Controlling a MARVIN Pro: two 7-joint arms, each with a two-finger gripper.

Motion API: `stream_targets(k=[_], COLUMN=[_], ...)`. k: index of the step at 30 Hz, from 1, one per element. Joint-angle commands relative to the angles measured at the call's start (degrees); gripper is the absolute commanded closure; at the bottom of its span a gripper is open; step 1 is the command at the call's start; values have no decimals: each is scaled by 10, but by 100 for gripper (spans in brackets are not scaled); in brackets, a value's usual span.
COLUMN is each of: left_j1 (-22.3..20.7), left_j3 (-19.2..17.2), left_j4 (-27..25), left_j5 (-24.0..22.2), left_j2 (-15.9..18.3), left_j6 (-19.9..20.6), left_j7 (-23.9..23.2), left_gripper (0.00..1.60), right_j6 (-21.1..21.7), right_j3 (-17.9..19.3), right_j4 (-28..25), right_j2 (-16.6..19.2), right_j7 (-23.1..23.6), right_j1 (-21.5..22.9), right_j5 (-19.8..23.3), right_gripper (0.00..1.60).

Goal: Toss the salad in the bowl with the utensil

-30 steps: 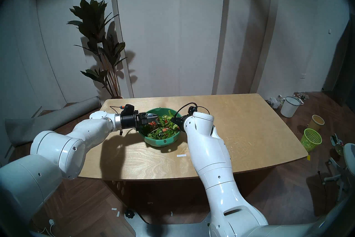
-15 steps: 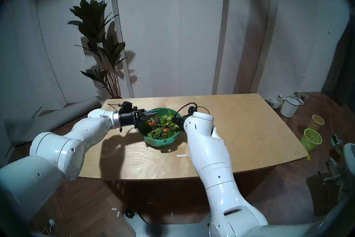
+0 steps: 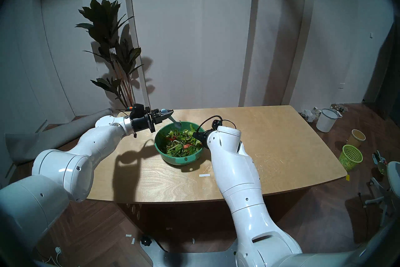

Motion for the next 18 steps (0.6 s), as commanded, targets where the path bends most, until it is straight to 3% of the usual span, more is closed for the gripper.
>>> stream_targets(k=[1,18], left_j1=[-12,21], left_j3=[-20,-34], left_j4=[-29,-54], left_j5=[-20,-27], left_j2=[-8,-24], left_j6=[-3,-3], left_j7=[11,44], left_gripper=[160,160], right_j6=[-1,-1], right_j3=[-1,-1], right_j4=[-6,-4], right_j2=[-2,-2], right_j7=[1,1], right_j1=[7,7], right_j5=[1,0], right_gripper=[160,160])
